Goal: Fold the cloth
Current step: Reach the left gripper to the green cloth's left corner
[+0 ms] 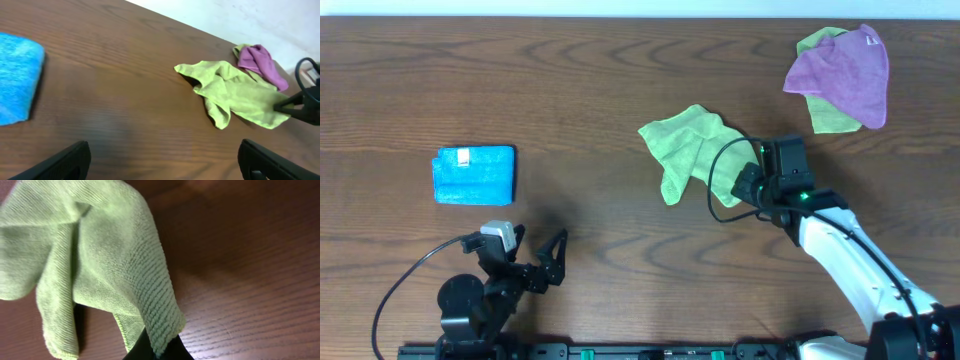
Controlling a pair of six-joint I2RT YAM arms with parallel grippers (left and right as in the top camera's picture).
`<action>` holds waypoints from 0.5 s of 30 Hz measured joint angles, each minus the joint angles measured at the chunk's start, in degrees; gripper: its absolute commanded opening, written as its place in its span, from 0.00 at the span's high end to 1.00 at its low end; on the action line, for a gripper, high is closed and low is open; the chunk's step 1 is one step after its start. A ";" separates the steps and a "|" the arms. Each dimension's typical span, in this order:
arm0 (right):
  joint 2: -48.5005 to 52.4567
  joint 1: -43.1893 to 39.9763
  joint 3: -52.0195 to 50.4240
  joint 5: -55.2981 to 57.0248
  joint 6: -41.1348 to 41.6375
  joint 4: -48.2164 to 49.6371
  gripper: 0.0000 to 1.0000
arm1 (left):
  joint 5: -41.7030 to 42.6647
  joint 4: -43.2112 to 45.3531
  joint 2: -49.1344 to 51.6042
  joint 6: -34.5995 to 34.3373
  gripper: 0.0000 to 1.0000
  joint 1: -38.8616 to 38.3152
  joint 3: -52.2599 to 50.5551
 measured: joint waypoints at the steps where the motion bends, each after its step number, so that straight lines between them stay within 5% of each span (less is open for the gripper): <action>1: 0.00 0.00 0.52 0.02 0.00 -0.04 0.98 | 0.46 0.02 0.02 -0.50 0.05 0.00 0.00; 5: 0.00 0.00 2.45 0.17 0.00 0.15 0.96 | 3.43 0.02 2.32 -3.41 0.04 0.00 1.14; 15: 0.00 0.00 2.60 0.39 0.00 -0.02 0.94 | 6.43 -4.94 35.54 -3.93 0.05 -1.29 25.99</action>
